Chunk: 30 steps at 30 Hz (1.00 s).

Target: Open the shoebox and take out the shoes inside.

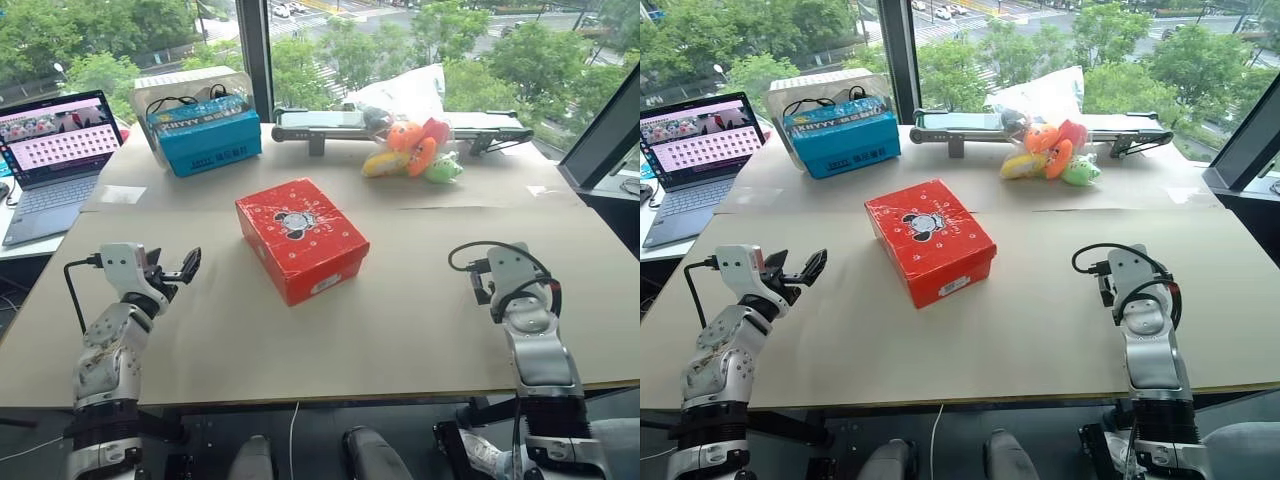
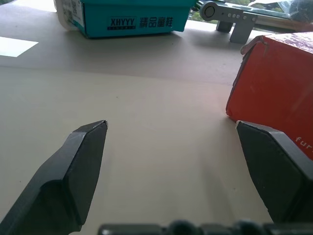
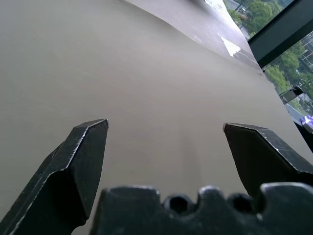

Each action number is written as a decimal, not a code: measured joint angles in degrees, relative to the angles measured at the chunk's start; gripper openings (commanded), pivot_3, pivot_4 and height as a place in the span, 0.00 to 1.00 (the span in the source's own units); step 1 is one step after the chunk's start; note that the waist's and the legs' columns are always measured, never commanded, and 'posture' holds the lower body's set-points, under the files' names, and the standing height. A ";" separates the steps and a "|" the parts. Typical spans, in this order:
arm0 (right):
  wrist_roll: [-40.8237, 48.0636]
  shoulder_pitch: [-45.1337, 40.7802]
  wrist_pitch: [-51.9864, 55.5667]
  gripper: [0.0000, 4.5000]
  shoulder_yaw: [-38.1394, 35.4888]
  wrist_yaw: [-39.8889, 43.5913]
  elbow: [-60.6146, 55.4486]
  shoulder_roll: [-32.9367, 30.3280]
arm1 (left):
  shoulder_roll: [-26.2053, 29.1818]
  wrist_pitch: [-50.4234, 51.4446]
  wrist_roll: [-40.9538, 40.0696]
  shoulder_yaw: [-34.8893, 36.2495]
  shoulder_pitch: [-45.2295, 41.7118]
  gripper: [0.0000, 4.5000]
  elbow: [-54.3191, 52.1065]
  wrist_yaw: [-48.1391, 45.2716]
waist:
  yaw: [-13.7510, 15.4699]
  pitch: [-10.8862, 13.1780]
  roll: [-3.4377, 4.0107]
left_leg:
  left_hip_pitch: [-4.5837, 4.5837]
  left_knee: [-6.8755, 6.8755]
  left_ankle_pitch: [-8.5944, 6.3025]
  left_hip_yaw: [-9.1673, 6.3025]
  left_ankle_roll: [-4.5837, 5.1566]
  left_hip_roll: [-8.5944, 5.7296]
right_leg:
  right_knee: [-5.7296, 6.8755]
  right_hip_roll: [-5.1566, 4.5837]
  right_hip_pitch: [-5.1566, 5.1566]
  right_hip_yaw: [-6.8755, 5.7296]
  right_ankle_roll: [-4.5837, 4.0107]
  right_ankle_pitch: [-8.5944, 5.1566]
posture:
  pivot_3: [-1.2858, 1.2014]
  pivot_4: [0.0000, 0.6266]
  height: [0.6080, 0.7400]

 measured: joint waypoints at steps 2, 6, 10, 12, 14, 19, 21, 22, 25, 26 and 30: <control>0.00 -0.03 0.00 1.00 0.00 0.03 0.04 0.00 | 0.24 -0.03 -0.15 -0.10 0.19 1.00 -0.01 -1.30 | -0.01 0.00 0.00 | 0.00 0.00 0.00 0.00 0.00 0.00 | 0.00 0.00 0.00 0.00 0.00 0.00 | 0.52 0.24 1.00; 0.03 -0.27 -0.01 1.00 -0.04 0.74 1.21 -0.65 | 4.23 -0.26 -1.50 -3.80 4.67 1.00 -1.73 -13.92 | -0.14 0.00 0.01 | 0.00 -0.02 0.00 0.02 0.00 0.01 | -0.01 0.00 -0.02 0.01 -0.02 -0.01 | 0.52 0.24 1.00; 2.57 -2.43 -0.03 1.00 0.34 7.37 2.25 -3.60 | 14.09 -1.18 -1.54 -9.42 10.15 1.00 -9.06 -29.10 | -0.26 0.06 0.06 | -0.01 -0.03 0.00 0.06 0.00 0.03 | -0.01 0.02 -0.06 0.04 -0.08 0.00 | 0.52 0.24 1.00; 4.50 -4.01 0.00 1.00 0.55 11.44 2.31 -5.04 | 16.83 -1.23 -2.19 -9.49 10.19 1.00 -10.70 -33.52 | -0.19 0.05 0.09 | 0.14 -0.03 0.00 0.08 0.00 0.05 | 0.01 0.02 0.03 0.03 -0.12 -0.02 | 0.52 0.24 1.00; 6.83 -5.18 0.80 1.00 1.30 16.11 2.28 -6.48 | 18.22 -1.11 -2.57 -9.92 10.31 1.00 -11.33 -36.16 | -0.17 0.05 0.09 | 0.21 -0.03 0.00 0.09 0.01 0.06 | 0.00 0.02 0.09 0.03 -0.21 -0.08 | 0.52 0.24 1.00; 13.47 -7.45 4.39 1.00 4.23 29.32 1.54 -9.47 | 18.41 -0.28 -2.59 -11.01 9.63 1.00 -11.37 -37.62 | -0.04 0.06 0.09 | 0.12 -0.03 0.00 0.08 0.01 0.09 | 0.00 0.04 0.03 0.00 -0.11 -0.06 | 0.52 0.24 1.00; 15.76 -8.80 4.44 0.88 6.03 34.34 1.30 -10.13 | 17.98 -0.06 -2.57 -11.15 8.94 1.00 -11.33 -37.51 | -0.04 0.06 0.10 | 0.09 -0.03 0.00 0.08 0.01 0.09 | 0.00 0.04 0.02 -0.01 -0.11 -0.06 | 0.52 0.24 1.00; 16.06 -9.12 4.42 0.86 6.38 35.48 1.25 -10.24 | 17.84 -0.03 -2.56 -11.22 8.73 1.00 -11.33 -37.46 | -0.05 0.06 0.09 | 0.10 -0.02 0.00 0.08 0.01 0.09 | 0.00 0.04 0.02 -0.01 -0.11 -0.06 | 0.52 0.24 1.00; 15.66 -11.84 1.49 0.63 8.07 37.97 4.55 -11.48 | 17.60 0.11 -2.54 -11.31 8.49 1.00 -11.27 -37.30 | -0.11 0.06 0.09 | 0.09 0.01 0.00 0.10 0.01 0.08 | 0.00 0.03 0.01 0.00 -0.09 -0.04 | 0.52 0.24 1.00; 15.21 -12.95 0.22 0.58 8.42 38.13 6.41 -11.76 | 17.47 0.12 -2.54 -11.32 8.49 1.00 -11.25 -37.26 | -0.08 0.06 0.09 | 0.10 0.01 0.00 0.10 0.01 0.08 | 0.01 0.03 0.01 0.00 -0.09 -0.03 | 0.52 0.24 1.00; 13.76 -17.45 -3.86 0.26 10.08 38.51 14.13 -10.86 | 17.31 0.16 -2.48 -11.37 8.22 1.00 -10.60 -37.24 | -0.20 0.06 0.10 | 0.12 0.02 0.00 0.11 0.01 0.08 | 0.05 0.05 0.00 0.01 -0.10 -0.02 | 0.52 0.24 1.00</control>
